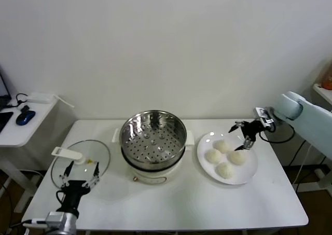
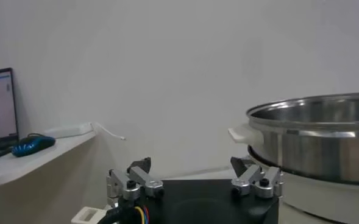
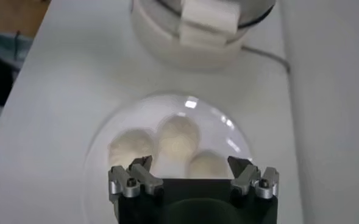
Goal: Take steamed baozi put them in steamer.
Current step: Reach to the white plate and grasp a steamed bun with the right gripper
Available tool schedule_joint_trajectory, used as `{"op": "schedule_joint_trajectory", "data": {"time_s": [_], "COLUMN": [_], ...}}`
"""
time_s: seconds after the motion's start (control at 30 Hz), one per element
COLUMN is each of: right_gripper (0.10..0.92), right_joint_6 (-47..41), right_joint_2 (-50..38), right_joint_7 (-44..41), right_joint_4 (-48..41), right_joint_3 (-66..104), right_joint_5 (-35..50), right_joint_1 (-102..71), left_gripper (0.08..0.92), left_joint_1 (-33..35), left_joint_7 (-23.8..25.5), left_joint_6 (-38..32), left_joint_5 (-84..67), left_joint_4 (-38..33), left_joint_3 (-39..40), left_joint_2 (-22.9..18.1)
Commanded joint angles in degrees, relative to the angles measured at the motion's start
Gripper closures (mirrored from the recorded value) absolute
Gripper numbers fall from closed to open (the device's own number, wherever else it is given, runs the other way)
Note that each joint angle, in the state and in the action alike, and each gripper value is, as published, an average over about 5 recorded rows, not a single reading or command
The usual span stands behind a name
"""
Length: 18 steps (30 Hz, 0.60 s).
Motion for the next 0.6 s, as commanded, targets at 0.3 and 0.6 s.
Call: {"op": "schedule_joint_trajectory", "data": {"time_s": [0.3,0.6], "right_gripper": [0.203,0.203], "right_joint_6": [1.1,4.4], "right_joint_2": [12.2,17.5], "right_joint_7": [0.6,3.2], "right_joint_4": [-13.5,-21.2], "right_joint_3": [-4.7,4.2], "right_joint_5": [-5.7,-14.8], "right_joint_1": [0.7,-7.5], "left_gripper": [0.177,0.177], "left_joint_1": [-0.5,-0.3], "left_joint_7": [0.0,0.0], "left_joint_6": [0.4,0.3], "left_joint_5": [-0.4,-0.5], "left_joint_4": [-0.1,-0.1], "left_joint_3": [0.0,-0.2], "left_joint_2": [0.1,0.0]}}
